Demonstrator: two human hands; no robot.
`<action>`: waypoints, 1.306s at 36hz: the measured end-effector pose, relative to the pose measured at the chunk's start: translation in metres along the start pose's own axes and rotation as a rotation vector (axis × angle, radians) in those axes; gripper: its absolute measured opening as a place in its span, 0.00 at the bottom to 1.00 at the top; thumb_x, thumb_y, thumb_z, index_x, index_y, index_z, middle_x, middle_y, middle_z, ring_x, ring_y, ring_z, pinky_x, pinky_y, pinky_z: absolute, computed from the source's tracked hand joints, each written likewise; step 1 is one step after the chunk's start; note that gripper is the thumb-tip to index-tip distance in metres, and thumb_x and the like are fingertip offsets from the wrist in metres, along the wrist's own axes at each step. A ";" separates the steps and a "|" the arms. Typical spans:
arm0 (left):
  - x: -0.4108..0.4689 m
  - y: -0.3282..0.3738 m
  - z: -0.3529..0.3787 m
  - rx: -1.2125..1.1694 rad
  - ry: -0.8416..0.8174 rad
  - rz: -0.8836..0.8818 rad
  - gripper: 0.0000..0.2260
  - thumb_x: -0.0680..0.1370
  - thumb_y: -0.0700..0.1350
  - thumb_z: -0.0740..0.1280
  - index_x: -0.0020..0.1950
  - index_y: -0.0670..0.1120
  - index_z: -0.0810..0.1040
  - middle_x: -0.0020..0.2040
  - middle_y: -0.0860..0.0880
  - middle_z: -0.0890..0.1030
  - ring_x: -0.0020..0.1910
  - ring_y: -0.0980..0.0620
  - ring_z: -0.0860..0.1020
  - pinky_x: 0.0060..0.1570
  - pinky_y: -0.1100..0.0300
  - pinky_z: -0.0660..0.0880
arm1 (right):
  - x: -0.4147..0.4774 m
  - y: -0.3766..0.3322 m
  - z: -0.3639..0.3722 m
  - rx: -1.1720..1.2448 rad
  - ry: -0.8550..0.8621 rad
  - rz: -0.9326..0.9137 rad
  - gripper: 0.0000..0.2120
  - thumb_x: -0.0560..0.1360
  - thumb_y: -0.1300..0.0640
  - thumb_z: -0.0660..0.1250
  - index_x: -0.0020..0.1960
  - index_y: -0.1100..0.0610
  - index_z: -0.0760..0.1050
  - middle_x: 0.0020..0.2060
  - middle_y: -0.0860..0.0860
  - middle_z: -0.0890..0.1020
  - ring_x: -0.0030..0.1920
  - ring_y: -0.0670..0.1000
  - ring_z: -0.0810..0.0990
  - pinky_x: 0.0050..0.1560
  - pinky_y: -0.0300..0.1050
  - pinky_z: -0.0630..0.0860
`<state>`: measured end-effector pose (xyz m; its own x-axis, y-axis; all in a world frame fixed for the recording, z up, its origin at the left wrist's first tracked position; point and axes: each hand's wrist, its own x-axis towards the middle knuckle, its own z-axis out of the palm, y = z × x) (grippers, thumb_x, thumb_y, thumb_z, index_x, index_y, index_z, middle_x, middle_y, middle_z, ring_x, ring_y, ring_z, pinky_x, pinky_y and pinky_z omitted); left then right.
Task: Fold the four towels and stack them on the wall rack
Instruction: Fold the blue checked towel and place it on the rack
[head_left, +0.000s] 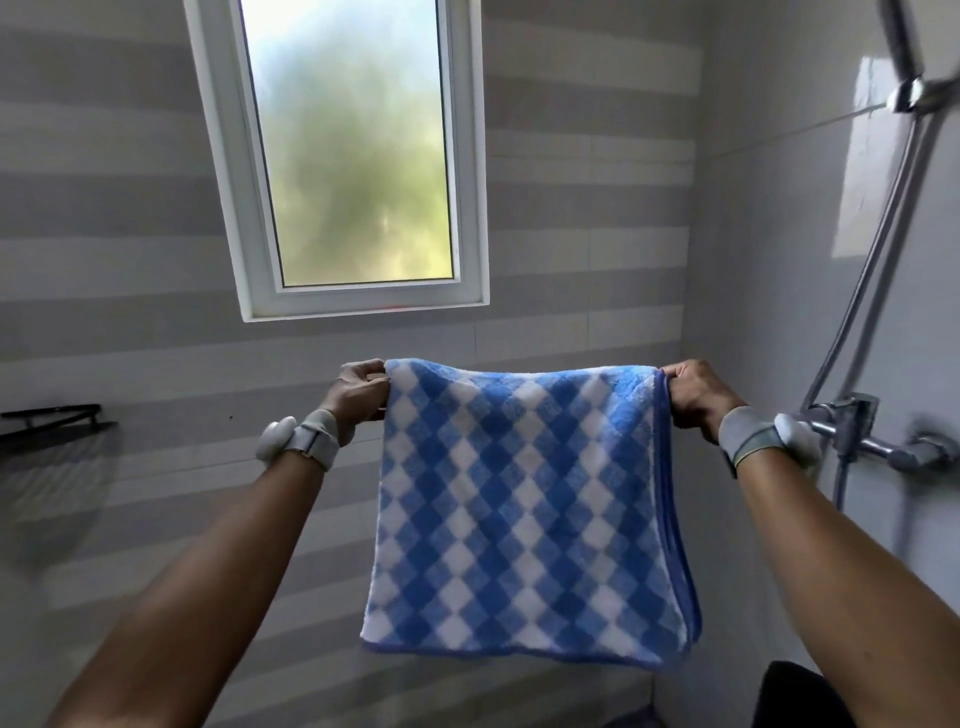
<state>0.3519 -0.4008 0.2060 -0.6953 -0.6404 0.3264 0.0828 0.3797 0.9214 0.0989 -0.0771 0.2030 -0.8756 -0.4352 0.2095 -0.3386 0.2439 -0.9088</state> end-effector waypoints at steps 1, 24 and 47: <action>0.001 -0.002 0.004 -0.025 0.007 -0.028 0.09 0.79 0.38 0.64 0.57 0.40 0.80 0.44 0.43 0.80 0.37 0.50 0.77 0.33 0.62 0.78 | -0.001 -0.001 0.002 0.029 0.000 0.016 0.05 0.70 0.64 0.70 0.40 0.67 0.80 0.30 0.57 0.76 0.29 0.51 0.72 0.29 0.38 0.69; 0.008 -0.008 0.008 -0.440 0.088 -0.155 0.18 0.83 0.53 0.54 0.62 0.48 0.80 0.49 0.43 0.82 0.39 0.48 0.77 0.35 0.59 0.73 | -0.008 -0.015 0.022 0.668 -0.052 -0.107 0.13 0.81 0.52 0.61 0.62 0.53 0.79 0.40 0.52 0.82 0.35 0.49 0.79 0.35 0.42 0.76; 0.012 0.041 -0.039 0.859 -0.491 -0.063 0.14 0.67 0.51 0.80 0.51 0.49 0.86 0.48 0.49 0.85 0.46 0.52 0.80 0.52 0.56 0.78 | 0.015 0.015 0.027 -0.407 0.054 -0.404 0.10 0.71 0.58 0.75 0.43 0.46 0.76 0.43 0.51 0.78 0.47 0.53 0.77 0.50 0.46 0.74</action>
<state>0.3748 -0.4190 0.2557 -0.9152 -0.4024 -0.0204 -0.3756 0.8336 0.4051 0.0902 -0.1029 0.1832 -0.6621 -0.5210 0.5387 -0.7457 0.3861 -0.5431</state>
